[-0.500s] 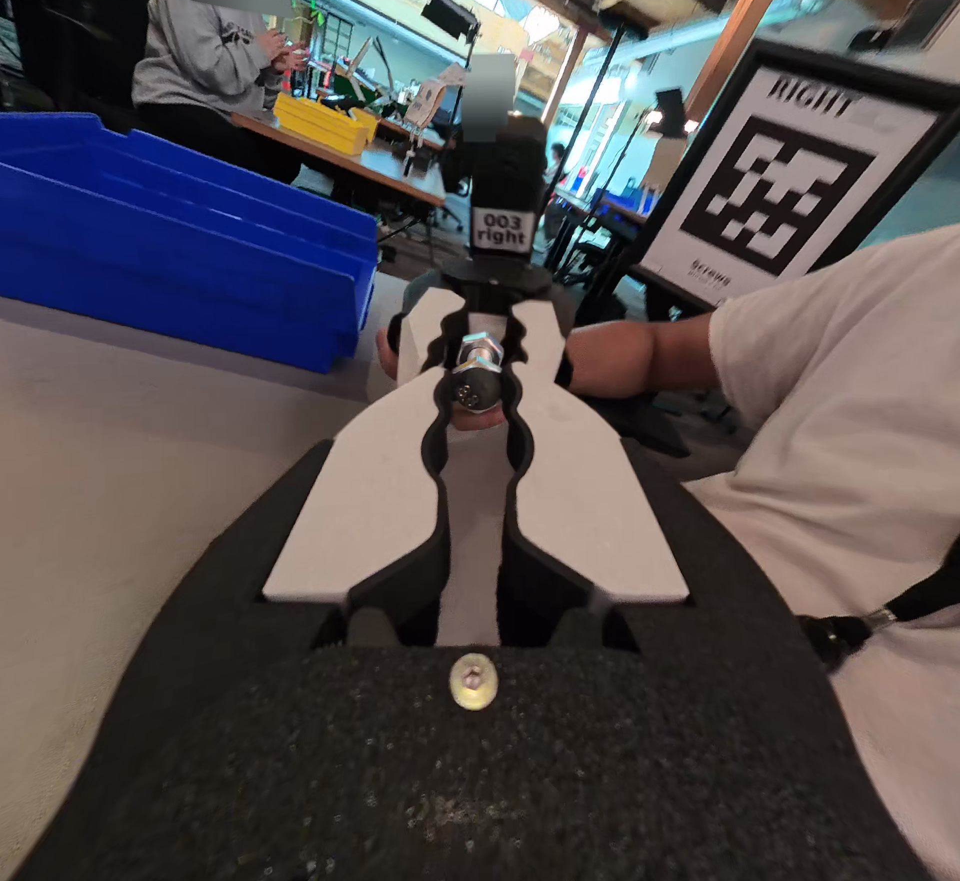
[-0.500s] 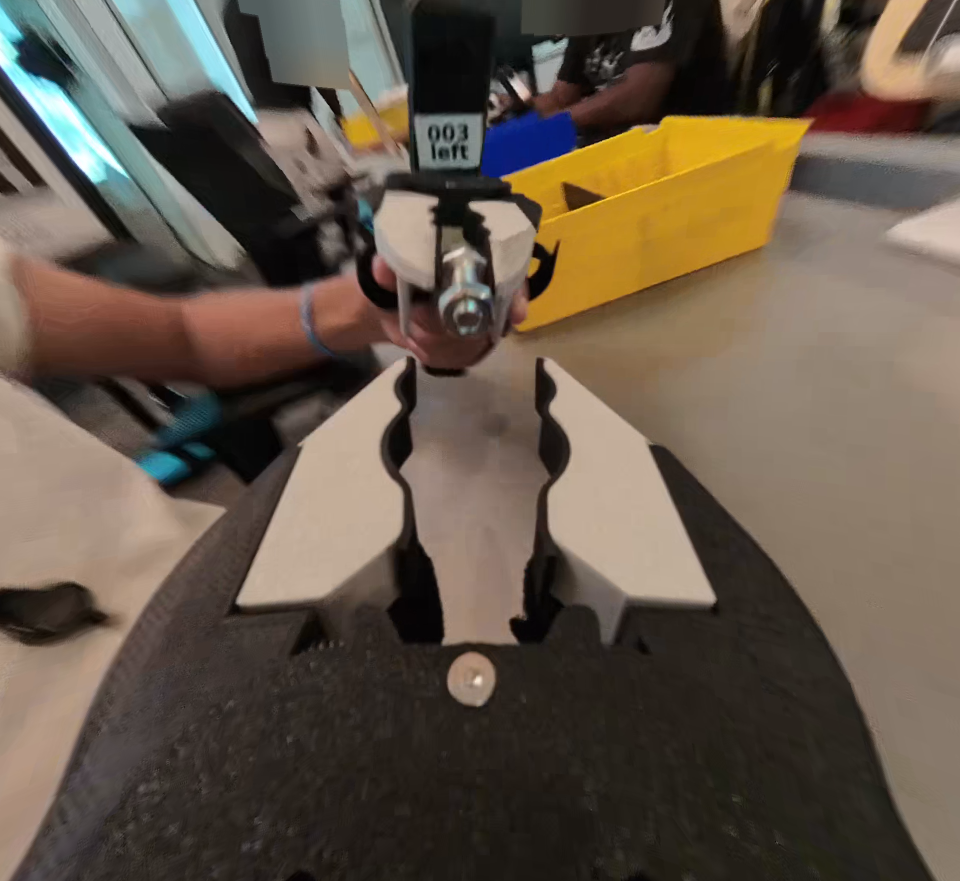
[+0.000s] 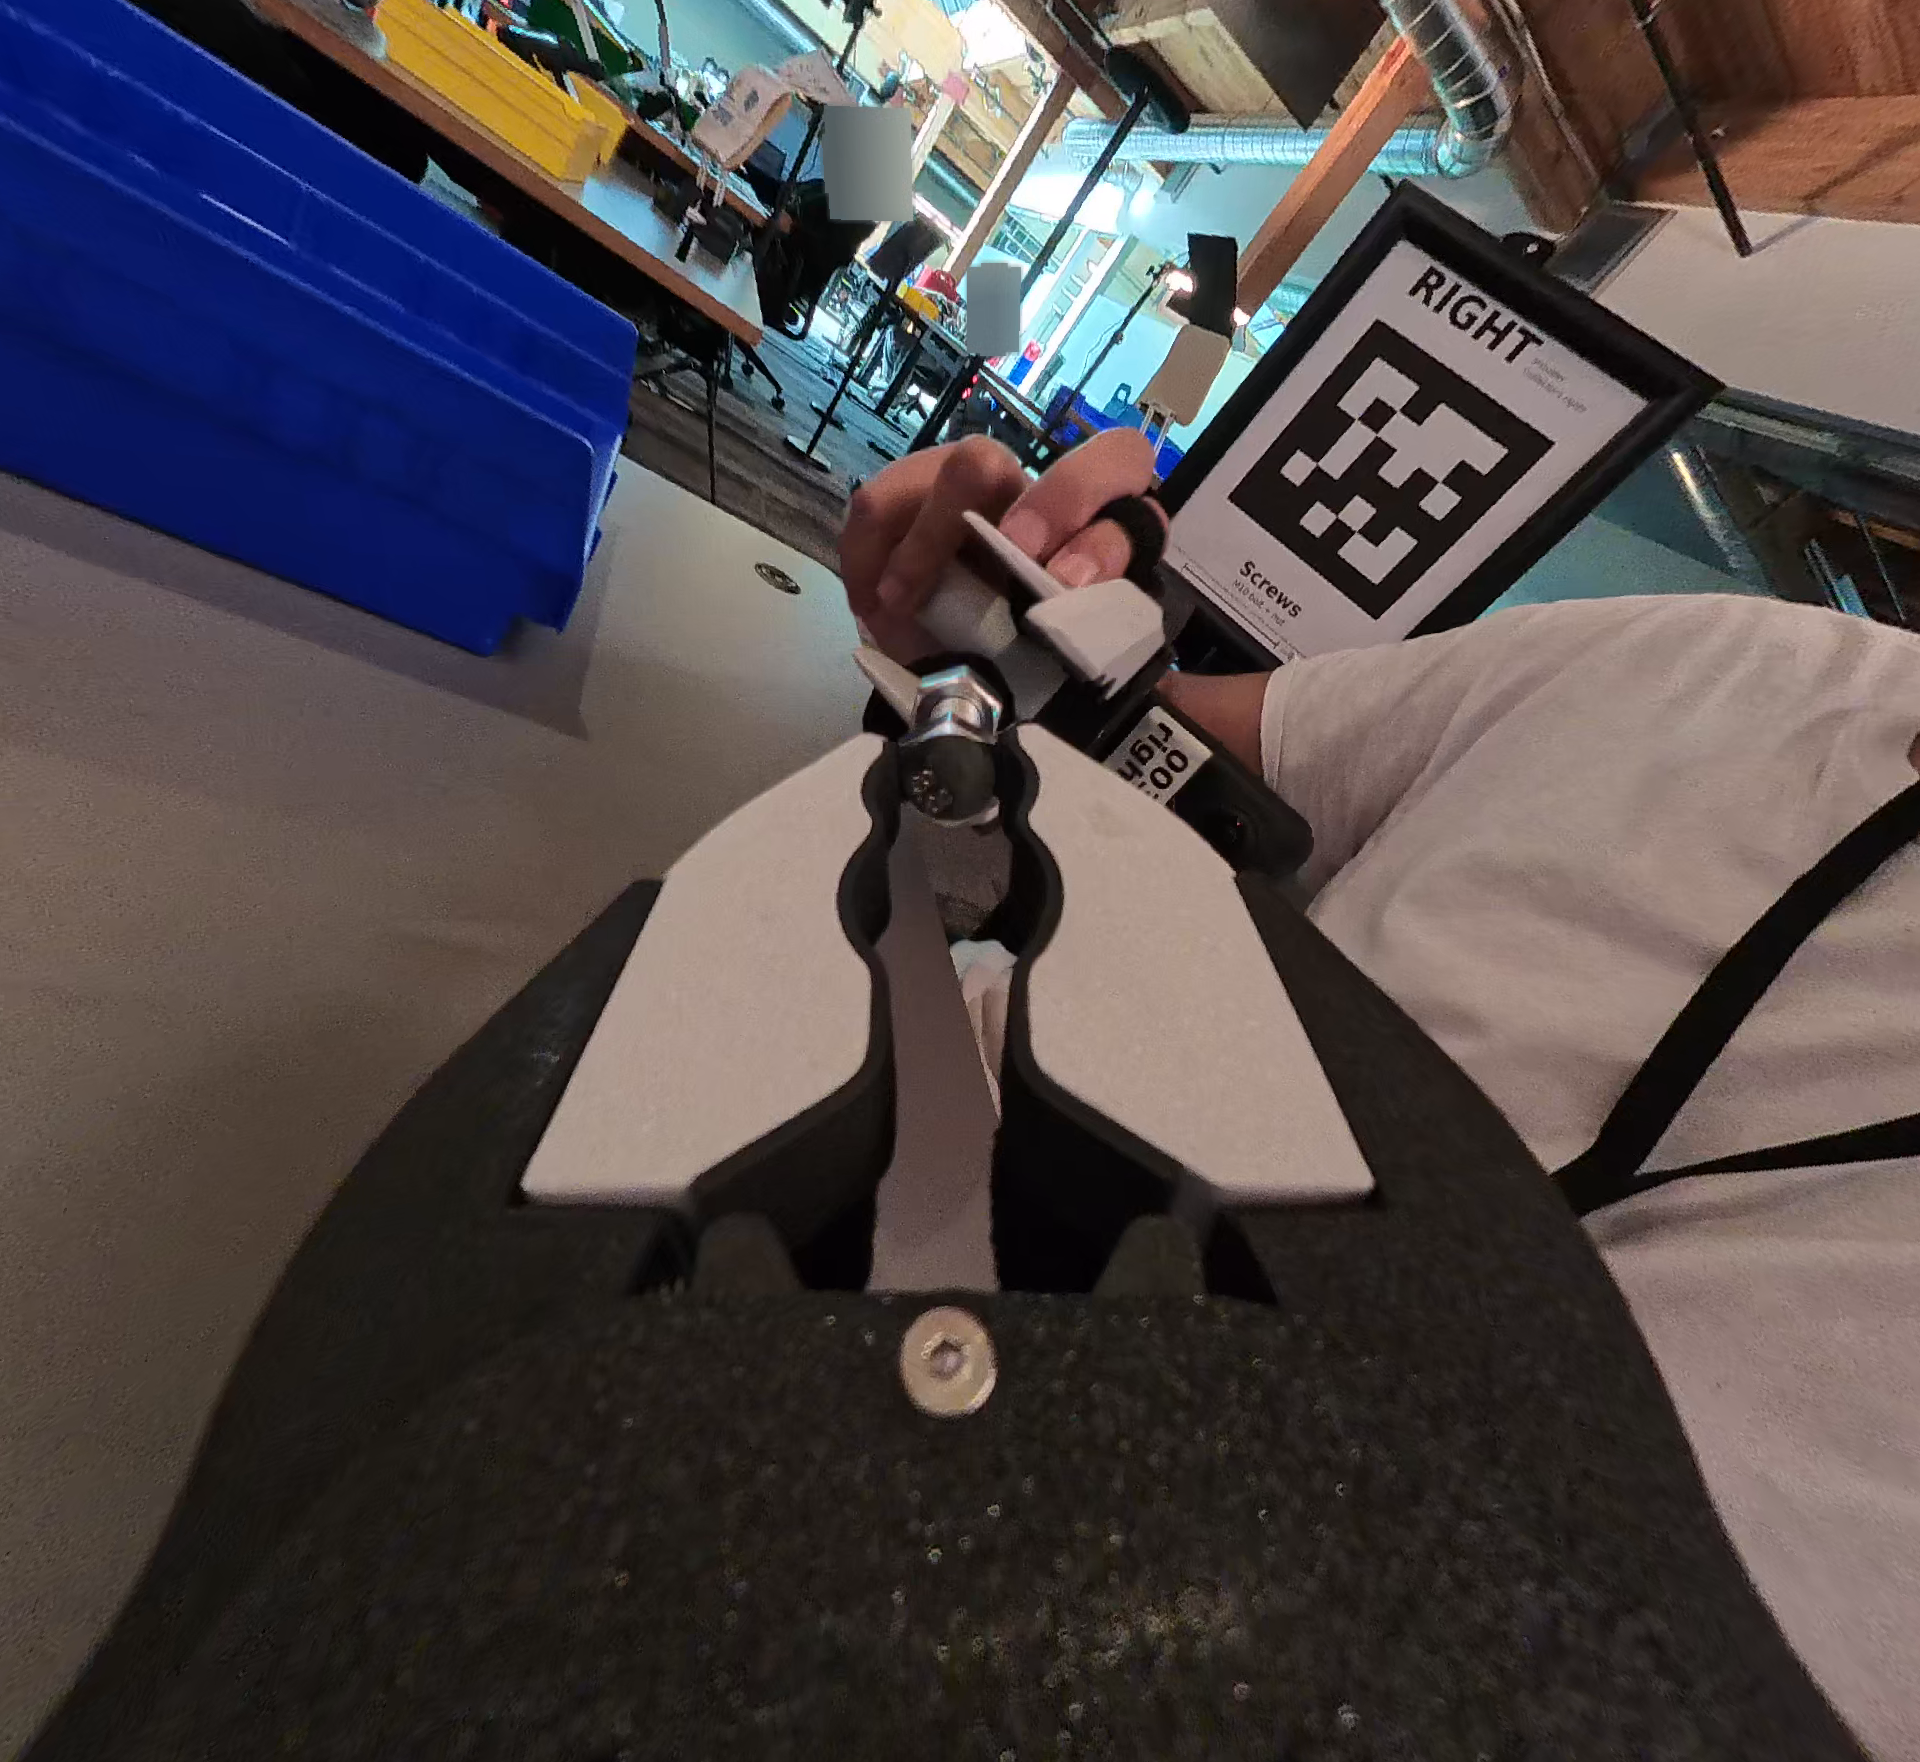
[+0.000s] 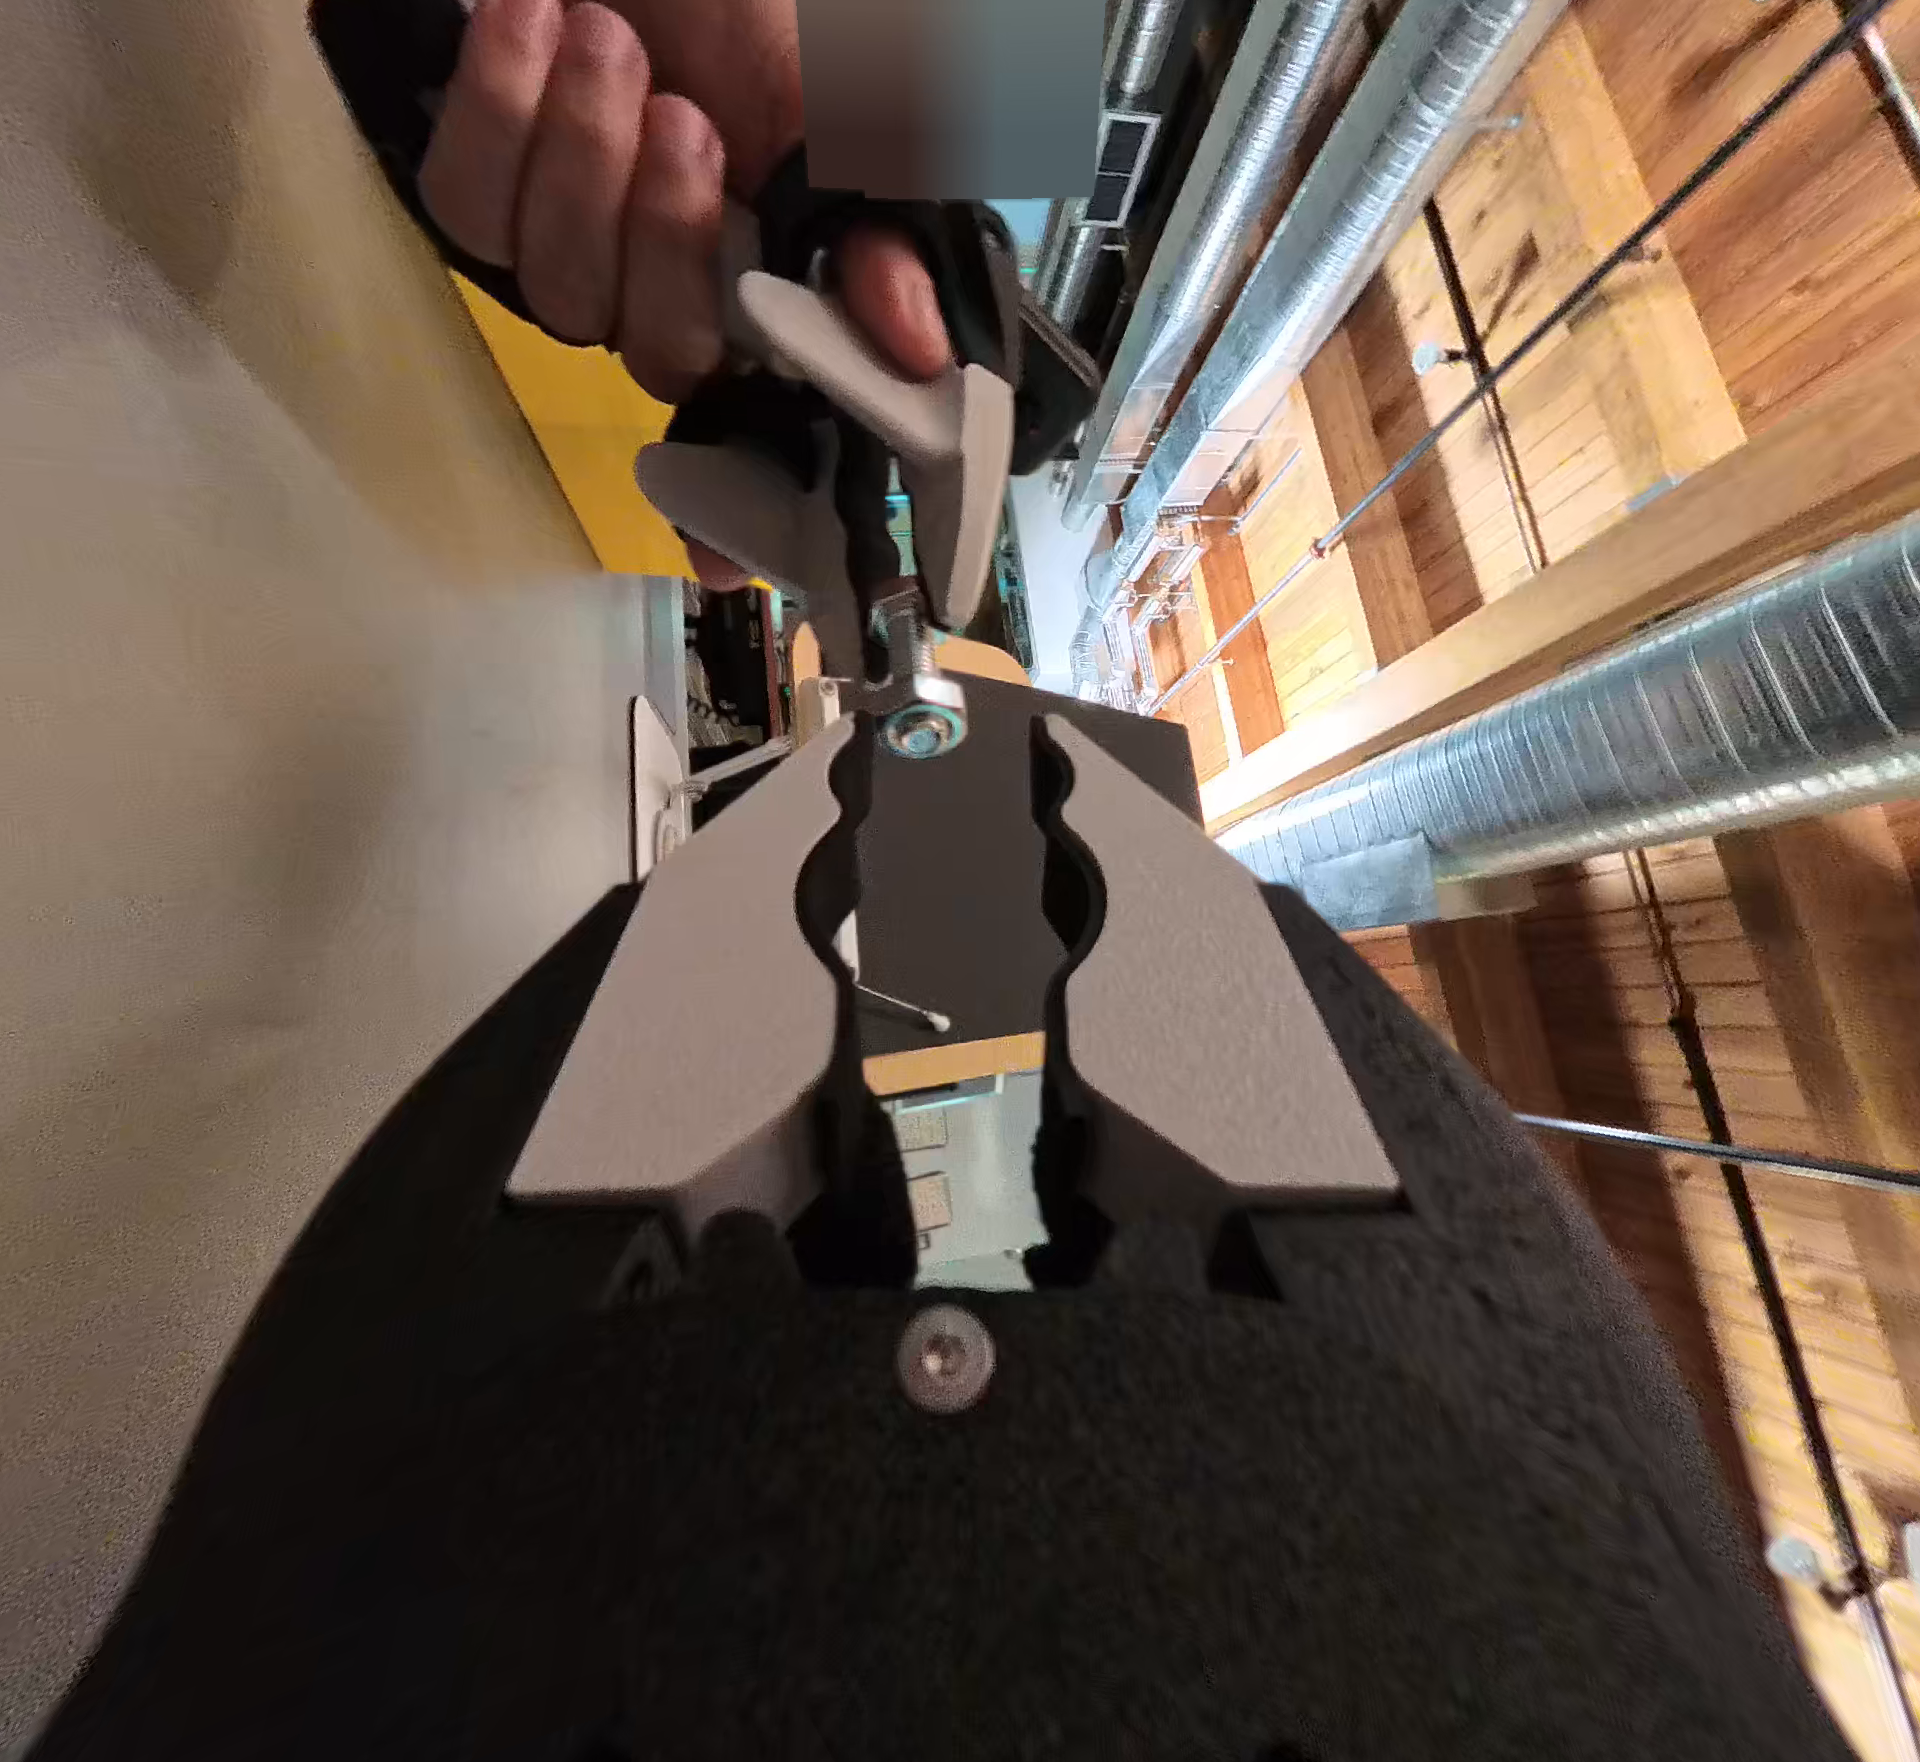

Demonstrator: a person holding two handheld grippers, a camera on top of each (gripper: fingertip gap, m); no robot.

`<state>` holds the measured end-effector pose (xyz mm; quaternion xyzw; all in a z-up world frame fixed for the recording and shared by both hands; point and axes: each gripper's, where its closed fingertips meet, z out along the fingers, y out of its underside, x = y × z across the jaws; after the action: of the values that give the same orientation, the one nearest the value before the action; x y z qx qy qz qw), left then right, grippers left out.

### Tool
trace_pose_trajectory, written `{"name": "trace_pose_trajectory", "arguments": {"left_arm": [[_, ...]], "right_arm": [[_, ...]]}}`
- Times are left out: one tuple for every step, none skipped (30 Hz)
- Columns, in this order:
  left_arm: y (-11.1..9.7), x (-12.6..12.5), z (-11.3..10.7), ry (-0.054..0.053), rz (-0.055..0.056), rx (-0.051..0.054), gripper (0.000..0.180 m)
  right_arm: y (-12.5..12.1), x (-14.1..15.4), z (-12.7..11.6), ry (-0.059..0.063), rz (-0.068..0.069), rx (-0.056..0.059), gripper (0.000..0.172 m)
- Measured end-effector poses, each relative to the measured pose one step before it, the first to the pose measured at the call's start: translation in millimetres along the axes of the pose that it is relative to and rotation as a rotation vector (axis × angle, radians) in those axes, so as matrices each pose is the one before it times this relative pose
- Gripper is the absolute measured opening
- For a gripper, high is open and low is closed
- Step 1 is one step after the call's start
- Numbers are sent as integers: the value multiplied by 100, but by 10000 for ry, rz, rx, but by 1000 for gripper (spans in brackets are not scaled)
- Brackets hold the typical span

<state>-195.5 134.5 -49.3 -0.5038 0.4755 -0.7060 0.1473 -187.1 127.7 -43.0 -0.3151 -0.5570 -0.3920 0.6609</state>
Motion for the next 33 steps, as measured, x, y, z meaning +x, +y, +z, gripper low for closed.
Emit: {"name": "trace_pose_trajectory", "arguments": {"left_arm": [[75, 104, 56, 37, 33, -40, 17], [89, 160, 66, 77, 6, -49, 17], [125, 84, 86, 20, 8, -85, 17], [85, -36, 92, -63, 48, -65, 17], [8, 15, 47, -16, 20, -16, 17], [21, -34, -17, -24, -4, -29, 17], [96, -163, -35, -113, 59, -69, 17], [105, -193, -39, -148, 112, -69, 17], [69, -118, -55, -103, 130, -54, 17], [28, -74, -41, -96, 171, -38, 17], [54, -87, -56, -128, 239, -62, 17], [-13, -35, -92, -119, 272, -39, 17], [-95, 22, -117, -77, 218, 8, 17], [-148, 18, -153, -63, 174, 44, 17], [-184, -14, -163, -68, 136, 77, 17], [-128, -88, -161, -82, 107, 55, 17], [-78, -63, -119, -51, 96, 48, 17], [-163, -73, -75, -41, 39, 116, 17], [-178, -156, -10, -92, -2, 127, 17], [-51, -247, 46, -162, 17, 47, 17], [-15, -256, 65, -185, 48, 8, 18], [-14, -197, -3, -145, 69, 7, 17], [84, -199, -20, -137, 26, -58, 17], [99, -250, 39, -153, -29, -52, 17], [-89, -64, 52, -13, -91, 91, 17], [-225, 200, 36, 179, -175, 189, 17], [-267, 218, 2, 180, -204, 190, 17], [-220, 56, -27, 53, -154, 157, 18], [-108, 37, -47, 47, -133, 78, 17], [14, 55, -20, 96, -164, 8, 17], [39, -29, -4, 53, -179, 15, 17], [56, -104, 30, 25, -219, 6, 17], [153, 0, 83, 130, -307, -54, 17]], "right_arm": [[-96, -151, 47, -58, -247, -37, 29], [-67, -51, -16, 43, -211, -12, 27], [-205, -304, -82, -130, -202, 120, 23], [-158, -118, -59, -13, -160, 82, 17], [29, 38, -4, 47, 8, -56, 17], [13, -72, 17, -138, 300, -10, 17], [110, -191, 66, -336, 609, -70, 16], [143, -151, 92, -381, 850, -39, 16], [77, -64, 78, -368, 1020, 68, 17], [42, -63, 86, -419, 1221, 104, 17], [62, -71, 80, -484, 1356, 91, 17], [0, 10, 118, -487, 1521, 151, 17], [-85, 75, 130, -520, 1708, 208, 17], [-86, 119, 157, -571, 1842, 205, 17], [-61, 122, 188, -645, 1981, 213, 17], [19, 118, 196, -768, 2067, 181, 17], [-141, 143, 108, -817, 1981, 292, 17], [-154, 188, 82, -788, 1974, 376, 17], [-124, 277, 21, -733, 1929, 296, 16], [-332, 361, -53, -586, 1690, 431, 16], [-170, 268, -16, -483, 1368, 325, 16], [142, 227, 21, -404, 1034, 36, 16], [76, 289, -24, -173, 650, -2, 16], [-226, 268, -81, 119, -14, 213, 16], [-294, 37, -100, 243, -616, 253, 18], [-76, -250, -46, 178, -895, -30, 26], [97, -247, -35, 225, -1110, -264, 34], [48, -42, -75, 387, -1239, -266, 41], [128, 84, -105, 469, -1302, -295, 45], [482, 169, -58, 547, -1529, -500, 48], [799, 166, 0, 616, -1747, -668, 52], [796, 67, 12, 616, -1831, -677, 56], [690, 169, -33, 769, -1978, -645, 57]]}}
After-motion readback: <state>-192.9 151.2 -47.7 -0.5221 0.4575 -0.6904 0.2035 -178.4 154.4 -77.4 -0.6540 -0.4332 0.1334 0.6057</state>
